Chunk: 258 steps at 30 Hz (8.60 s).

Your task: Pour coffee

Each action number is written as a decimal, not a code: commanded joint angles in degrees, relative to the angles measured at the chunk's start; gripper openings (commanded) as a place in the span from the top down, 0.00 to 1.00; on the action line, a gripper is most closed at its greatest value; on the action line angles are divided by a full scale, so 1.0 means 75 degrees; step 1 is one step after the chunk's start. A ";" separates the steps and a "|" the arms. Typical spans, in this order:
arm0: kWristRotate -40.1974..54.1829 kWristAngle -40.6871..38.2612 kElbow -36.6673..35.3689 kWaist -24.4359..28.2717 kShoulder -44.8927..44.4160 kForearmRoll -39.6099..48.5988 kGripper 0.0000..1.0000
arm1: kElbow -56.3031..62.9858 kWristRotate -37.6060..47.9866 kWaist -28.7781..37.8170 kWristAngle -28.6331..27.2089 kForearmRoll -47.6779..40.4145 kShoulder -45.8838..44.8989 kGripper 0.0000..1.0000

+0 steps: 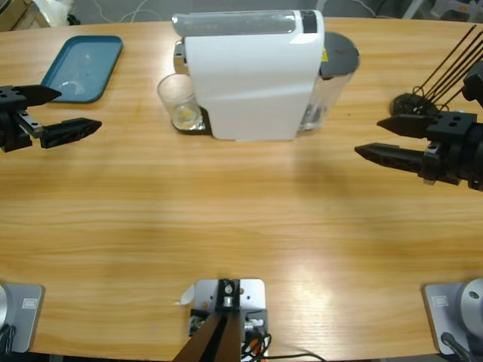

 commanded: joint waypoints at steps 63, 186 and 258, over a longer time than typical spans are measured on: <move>0.0074 -0.0782 0.0523 -0.0777 0.0401 -0.0382 0.09 | 0.0288 0.0147 0.0083 -0.0080 -0.0104 0.0173 0.46; -0.0067 -0.2620 -0.0802 0.0512 0.4835 -0.3699 0.03 | 0.0253 0.0182 0.0083 0.0033 -0.0165 0.0379 0.46; -0.0041 -0.2043 -0.1062 0.3583 0.4095 -0.3675 0.40 | 0.0218 0.0171 0.0083 0.0089 -0.0242 0.0576 0.46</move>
